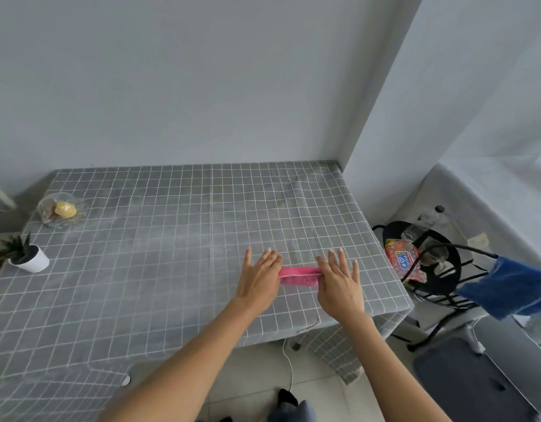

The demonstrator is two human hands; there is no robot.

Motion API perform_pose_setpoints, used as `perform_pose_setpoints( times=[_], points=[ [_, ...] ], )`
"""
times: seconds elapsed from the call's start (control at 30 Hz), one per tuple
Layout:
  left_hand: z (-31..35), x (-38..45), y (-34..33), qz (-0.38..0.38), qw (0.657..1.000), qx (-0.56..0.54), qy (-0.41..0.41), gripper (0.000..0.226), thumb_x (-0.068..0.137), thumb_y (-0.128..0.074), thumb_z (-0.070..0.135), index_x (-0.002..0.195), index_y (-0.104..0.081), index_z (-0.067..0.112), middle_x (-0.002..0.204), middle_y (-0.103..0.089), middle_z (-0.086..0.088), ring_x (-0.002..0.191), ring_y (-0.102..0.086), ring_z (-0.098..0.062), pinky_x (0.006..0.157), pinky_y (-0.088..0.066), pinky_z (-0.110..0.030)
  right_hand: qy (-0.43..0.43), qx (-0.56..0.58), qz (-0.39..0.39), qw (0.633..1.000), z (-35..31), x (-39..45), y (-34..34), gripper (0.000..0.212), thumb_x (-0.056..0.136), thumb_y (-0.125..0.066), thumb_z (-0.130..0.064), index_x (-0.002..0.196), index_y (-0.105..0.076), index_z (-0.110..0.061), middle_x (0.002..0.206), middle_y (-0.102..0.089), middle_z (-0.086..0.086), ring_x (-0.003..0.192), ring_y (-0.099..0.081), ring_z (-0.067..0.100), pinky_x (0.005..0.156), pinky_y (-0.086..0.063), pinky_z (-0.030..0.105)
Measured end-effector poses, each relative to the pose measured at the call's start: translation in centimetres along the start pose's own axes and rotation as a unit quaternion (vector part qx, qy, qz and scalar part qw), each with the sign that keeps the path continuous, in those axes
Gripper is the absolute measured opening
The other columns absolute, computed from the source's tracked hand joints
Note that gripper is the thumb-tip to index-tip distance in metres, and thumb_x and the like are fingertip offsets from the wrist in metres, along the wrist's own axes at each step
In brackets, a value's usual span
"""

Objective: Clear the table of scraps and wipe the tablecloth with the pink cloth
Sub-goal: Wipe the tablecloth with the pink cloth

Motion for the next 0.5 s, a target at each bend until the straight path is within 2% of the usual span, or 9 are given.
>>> perform_pose_setpoints(
  times=[0.13, 0.33, 0.4, 0.5],
  points=[
    [1.9, 3.2, 0.3, 0.011, 1.0, 0.004, 0.009, 0.05, 0.1, -0.039, 0.021, 0.149, -0.027, 0.016, 0.157, -0.021, -0.002, 0.146, -0.014, -0.014, 0.115, 0.007, -0.052, 0.012, -0.001, 0.001, 1.0, 2.8, 2.7, 1.3, 0.052, 0.099, -0.032, -0.02, 0.15, -0.02, -0.021, 0.16, -0.01, 0.006, 0.147, 0.011, 0.025, 0.117, 0.008, 0.05],
    [5.1, 8.4, 0.5, 0.07, 0.997, 0.014, 0.034, 0.051, 0.101, -0.039, 0.02, 0.149, -0.024, 0.014, 0.157, -0.02, -0.003, 0.146, -0.013, -0.014, 0.115, 0.009, -0.048, 0.03, 0.013, 0.07, 0.997, 7.3, 7.0, 4.1, 0.05, 0.1, -0.033, -0.018, 0.149, -0.025, -0.021, 0.16, -0.013, 0.007, 0.148, 0.007, 0.024, 0.117, 0.008, 0.046],
    [6.0, 9.0, -1.2, 0.057, 0.997, 0.017, 0.04, 0.053, 0.101, -0.039, 0.017, 0.15, -0.021, 0.014, 0.158, -0.018, -0.003, 0.147, -0.012, -0.015, 0.114, 0.012, -0.047, 0.034, 0.014, 0.063, 0.997, 8.9, 7.2, 3.3, 0.05, 0.1, -0.033, -0.017, 0.149, -0.025, -0.021, 0.16, -0.013, 0.007, 0.148, 0.007, 0.024, 0.117, 0.008, 0.045],
    [7.6, 8.3, -5.5, 0.01, 0.999, 0.022, 0.043, 0.056, 0.1, -0.04, 0.014, 0.151, -0.016, 0.013, 0.158, -0.015, -0.003, 0.147, -0.008, -0.015, 0.111, 0.017, -0.045, 0.037, 0.007, 0.01, 0.999, 11.4, 6.3, -0.1, 0.052, 0.1, -0.032, -0.017, 0.151, -0.021, -0.023, 0.16, -0.008, 0.007, 0.147, 0.012, 0.023, 0.117, 0.011, 0.044]
  ],
)
Point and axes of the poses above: each hand's wrist, its own x-axis towards the middle knuckle, its own y-axis out of the back of the hand, z = x × y, the point moved 6 cm from there along x, towards the middle knuckle
